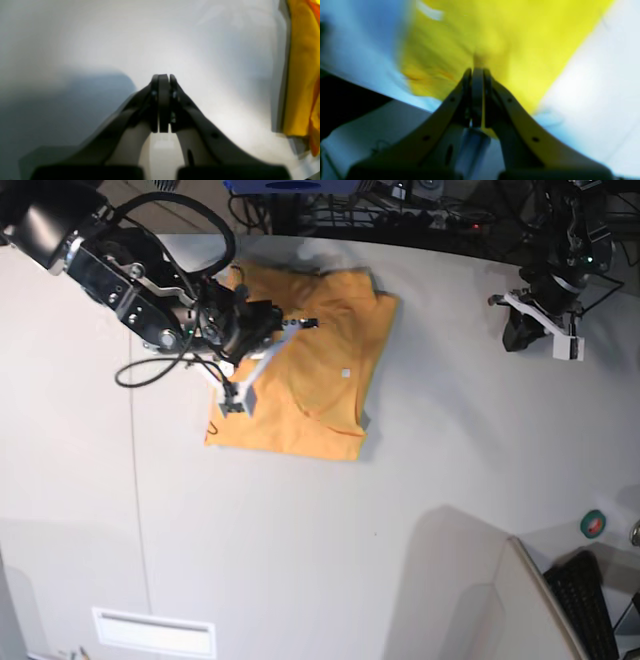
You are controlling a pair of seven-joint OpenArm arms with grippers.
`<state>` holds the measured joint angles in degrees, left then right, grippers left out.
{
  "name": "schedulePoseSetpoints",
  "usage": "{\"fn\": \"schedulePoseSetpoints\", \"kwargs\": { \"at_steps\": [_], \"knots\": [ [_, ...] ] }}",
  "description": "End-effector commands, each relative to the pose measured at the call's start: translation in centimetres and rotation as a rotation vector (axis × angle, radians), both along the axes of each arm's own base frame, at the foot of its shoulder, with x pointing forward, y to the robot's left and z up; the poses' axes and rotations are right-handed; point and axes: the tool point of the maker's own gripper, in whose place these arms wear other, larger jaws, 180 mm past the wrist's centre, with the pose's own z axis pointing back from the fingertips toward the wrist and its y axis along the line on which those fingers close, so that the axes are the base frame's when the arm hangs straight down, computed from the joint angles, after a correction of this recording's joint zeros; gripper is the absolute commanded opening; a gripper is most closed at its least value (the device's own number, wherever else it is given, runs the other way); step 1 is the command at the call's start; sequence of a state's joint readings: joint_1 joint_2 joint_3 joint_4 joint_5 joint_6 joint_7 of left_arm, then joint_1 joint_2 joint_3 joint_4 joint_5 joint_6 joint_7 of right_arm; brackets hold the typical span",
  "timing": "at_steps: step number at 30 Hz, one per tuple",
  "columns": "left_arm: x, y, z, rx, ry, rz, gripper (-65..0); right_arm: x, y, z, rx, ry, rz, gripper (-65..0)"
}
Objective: Layout the t-shirt on the table in an organized manner, then fold the t-shirt properly
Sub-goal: 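Press the shirt's edge with the right gripper, then withdraw it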
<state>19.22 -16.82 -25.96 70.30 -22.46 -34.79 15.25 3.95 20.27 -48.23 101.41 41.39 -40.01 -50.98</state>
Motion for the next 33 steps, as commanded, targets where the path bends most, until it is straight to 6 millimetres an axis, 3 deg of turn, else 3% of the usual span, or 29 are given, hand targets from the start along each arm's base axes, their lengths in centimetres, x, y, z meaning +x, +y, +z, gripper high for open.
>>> {"fn": "schedulePoseSetpoints", "kwargs": {
  "at_steps": [1,4,6,10,15,22,23,26,28,30,33],
  "knots": [
    [0.7,0.6,1.1,0.008,-0.040,-0.005,-65.0,0.5,-0.1,0.0,0.007,-0.017,-0.021,-65.0],
    [1.0,0.2,1.2,0.004,-0.045,-0.012,-65.0,0.2,-1.5,-2.1,-0.039,-0.010,-0.063,-65.0],
    [1.3,-0.2,1.4,0.002,-0.055,-0.016,-65.0,-0.2,-1.4,-3.2,-0.064,-0.009,-0.052,-65.0],
    [2.2,-2.3,2.3,-0.013,-0.093,-0.055,-65.0,-0.5,-2.3,-5.1,-0.114,0.003,-0.057,-65.0],
    [2.9,-5.7,3.3,-0.028,-0.110,-0.148,-65.0,-0.2,-0.4,-2.2,-0.030,-0.054,-0.037,-65.0],
    [4.2,-11.1,6.3,-0.024,-0.114,-0.277,-65.0,1.7,-1.4,2.1,0.038,-0.170,-0.067,-65.0],
    [4.3,-11.7,6.7,-0.032,-0.124,-0.278,-62.5,2.1,-2.1,2.8,0.042,-0.187,-0.086,-65.0],
    [4.4,-13.4,6.9,-0.077,-0.142,-0.270,-30.1,3.5,-4.0,3.9,0.044,-0.225,-0.157,-65.0],
    [4.9,-15.3,6.8,-0.100,-0.145,-0.315,-16.5,4.3,-5.2,4.3,0.039,-0.239,-0.206,-65.0],
    [4.8,-17.5,5.8,-0.132,-0.120,-0.368,-12.5,4.9,-6.4,4.4,0.032,-0.247,-0.252,-65.0],
    [5.3,-19.5,4.2,-0.172,-0.082,-0.401,-12.5,5.5,-7.8,4.6,0.024,-0.258,-0.300,-65.0]
  ]
}}
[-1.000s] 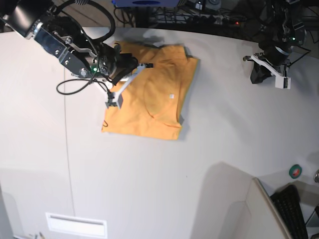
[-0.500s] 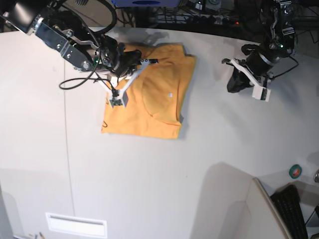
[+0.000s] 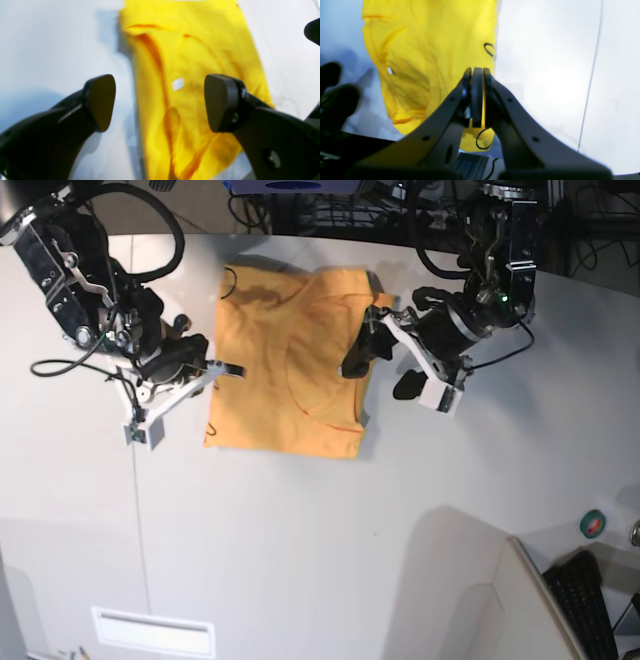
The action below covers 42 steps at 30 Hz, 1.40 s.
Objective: Layout the t-shirt on the table in an organized manner, then fold the t-shirt properly
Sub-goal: 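Press the shirt's edge with the right gripper, then withdraw it, then grasp the shirt's corner with the left gripper and drag it toward the right arm's side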
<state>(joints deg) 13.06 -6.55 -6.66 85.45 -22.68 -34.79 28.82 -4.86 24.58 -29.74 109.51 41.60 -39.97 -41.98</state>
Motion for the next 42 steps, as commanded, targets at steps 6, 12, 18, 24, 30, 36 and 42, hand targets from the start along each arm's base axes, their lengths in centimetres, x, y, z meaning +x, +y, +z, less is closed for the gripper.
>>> {"fn": "schedulePoseSetpoints", "kwargs": {
  "at_steps": [6,12,18,24,30,36,42],
  "knots": [
    [1.0,-0.3,-2.9,-0.042,0.076,0.028,-12.5,1.1,-4.3,1.0,-0.008,-0.050,-0.125,-65.0],
    [1.2,-1.8,-4.2,-0.051,0.120,-0.010,-23.0,1.2,-7.0,1.4,-0.016,-0.088,-0.137,-65.0],
    [0.5,-3.4,-6.4,-0.044,0.196,-0.075,-58.4,1.3,-8.8,1.8,-0.027,-0.109,-0.155,-65.0],
    [1.3,-3.1,-6.8,0.035,0.199,-0.142,-65.0,1.0,-8.9,1.5,-0.030,-0.099,-0.156,-65.0],
    [0.6,-3.0,-8.4,0.437,0.198,-0.546,-65.0,1.2,-9.3,1.4,-0.041,-0.097,-0.160,-65.0],
    [0.9,-2.1,-8.6,0.747,0.042,-0.966,-65.0,1.0,-9.6,0.9,-0.046,-0.084,-0.165,-65.0],
    [3.0,-3.9,-7.7,0.899,-0.138,-1.165,-65.0,0.6,-10.2,-0.2,-0.057,-0.051,-0.179,-65.0]
  ]
}}
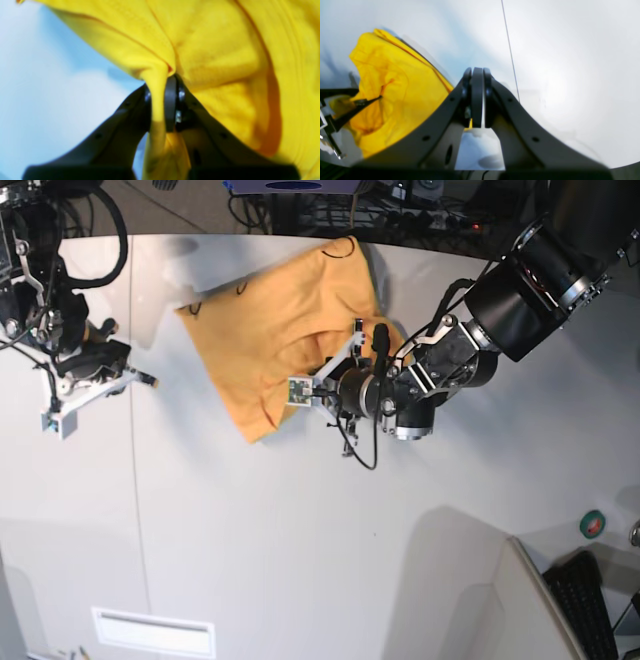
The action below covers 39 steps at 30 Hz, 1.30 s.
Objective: Layout the t-shirt on the table in an organized manner, then fold the t-shirt properly
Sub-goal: 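Grasp the shirt's corner with the left gripper and drag it toward the right arm's side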
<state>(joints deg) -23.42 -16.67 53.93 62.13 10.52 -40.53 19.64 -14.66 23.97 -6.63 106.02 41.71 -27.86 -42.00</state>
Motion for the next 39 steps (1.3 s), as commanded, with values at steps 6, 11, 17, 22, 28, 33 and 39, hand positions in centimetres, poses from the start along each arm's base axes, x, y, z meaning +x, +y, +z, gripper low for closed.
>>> {"fn": "schedulePoseSetpoints", "kwargs": {
  "at_steps": [6,11,17,22,28,33,39],
  "knots": [
    [1.9,-1.8,0.6,0.057,-0.082,-0.142,-65.0,-0.1,-1.2,-0.8,-0.027,0.014,-0.017,-65.0],
    [1.7,-5.5,1.4,-0.051,-0.071,-0.188,-65.0,-0.4,-1.5,-1.3,-0.031,0.031,-0.025,-65.0],
    [2.0,-6.7,2.1,-0.080,-0.080,-0.197,-65.0,-0.4,-1.5,-1.3,-0.031,0.033,-0.025,-65.0],
    [2.3,-6.9,2.4,-0.088,-0.086,-0.192,-65.0,-0.1,-1.4,-1.2,-0.028,0.027,-0.026,-65.0],
    [3.4,-6.5,2.8,-0.047,-0.112,-0.181,-53.8,-0.1,-1.4,-1.2,-0.028,0.027,-0.026,-65.0],
    [4.2,-8.6,5.5,-0.120,-0.168,-0.187,-29.8,-0.3,-1.4,-1.3,-0.028,0.031,-0.026,-65.0],
    [8.7,-7.2,10.7,-0.154,-0.297,0.007,-26.0,-0.4,-1.3,-1.4,-0.028,0.034,-0.023,-65.0]
  ]
}}
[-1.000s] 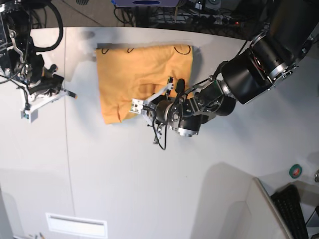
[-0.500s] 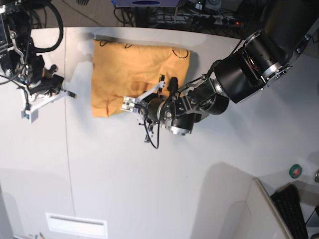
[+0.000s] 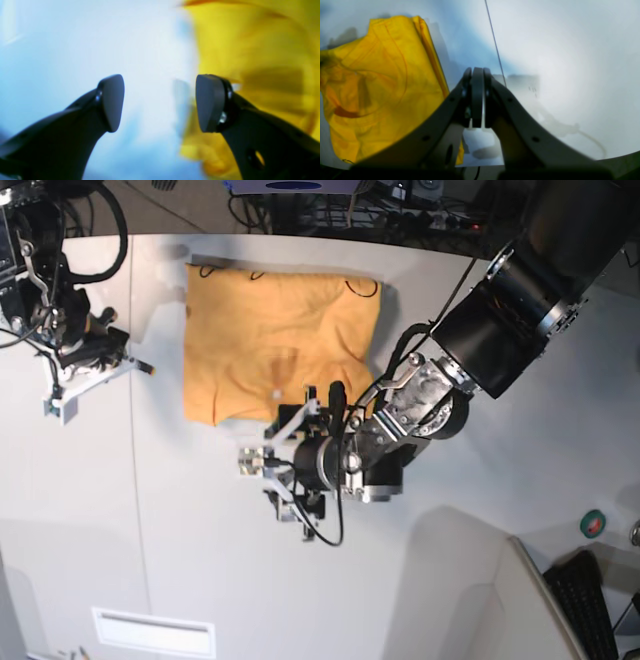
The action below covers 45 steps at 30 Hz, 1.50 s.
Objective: Layout the t-shirt on the table in an organized manner, then fold the t-shirt properly
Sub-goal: 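Grasp the shirt's corner with the left gripper and drag it toward the right arm's side, then tuck and straighten the shirt's corner with the left gripper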
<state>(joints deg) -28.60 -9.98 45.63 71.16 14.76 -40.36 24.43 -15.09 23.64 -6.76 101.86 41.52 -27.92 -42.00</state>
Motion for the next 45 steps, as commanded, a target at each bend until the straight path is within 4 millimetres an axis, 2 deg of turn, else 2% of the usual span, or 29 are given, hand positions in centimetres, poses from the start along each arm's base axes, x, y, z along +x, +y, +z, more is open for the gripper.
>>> {"fn": "schedulePoseSetpoints", "kwargs": {
  "at_steps": [1,5,7,9,13,16,18,21,23,26,28,39,45],
  "knots": [
    [1.1,0.6,1.1,-0.010,-0.029,0.032,-29.9,0.9,-0.4,0.9,-0.014,-0.039,0.004,-65.0],
    [1.8,5.5,-0.1,0.107,-0.027,0.120,-55.8,0.8,-0.2,0.8,-0.013,-0.037,0.009,-65.0],
    [2.1,7.3,-0.5,0.166,-0.027,0.152,-61.9,0.8,-0.2,0.8,-0.013,-0.037,0.009,-65.0],
    [2.4,8.6,-0.6,0.215,-0.024,0.189,-57.6,0.8,-0.2,0.8,-0.013,-0.037,0.009,-65.0],
    [2.2,10.2,-0.5,0.219,0.061,0.260,-37.7,0.9,0.6,0.7,0.014,-0.040,-0.002,-65.0],
    [1.6,10.1,-0.1,0.135,0.152,0.287,-24.5,0.8,0.9,0.6,0.019,-0.037,0.004,-65.0],
    [1.1,10.0,-0.1,0.092,0.196,0.296,-24.5,0.8,0.9,0.6,0.019,-0.037,0.004,-65.0],
    [0.6,10.0,-0.5,0.060,0.240,0.315,-31.9,0.8,0.9,0.7,0.019,-0.037,0.002,-65.0],
    [-0.2,10.5,-1.9,0.063,0.292,0.339,-37.7,0.8,0.9,0.7,0.019,-0.037,0.002,-65.0],
    [-1.2,11.1,-3.4,0.065,0.349,0.367,-41.8,0.8,0.9,0.6,0.019,-0.037,0.004,-65.0],
    [-2.0,11.0,-4.0,0.051,0.385,0.376,-42.0,0.8,0.9,0.6,0.019,-0.037,0.004,-65.0],
    [-2.6,10.4,-4.2,0.020,0.424,0.379,-42.0,0.9,0.9,0.7,0.019,-0.038,0.004,-65.0],
    [-2.7,11.0,-5.1,0.033,0.451,0.409,-42.0,0.8,0.9,0.6,0.019,-0.037,0.004,-65.0]
  ]
}}
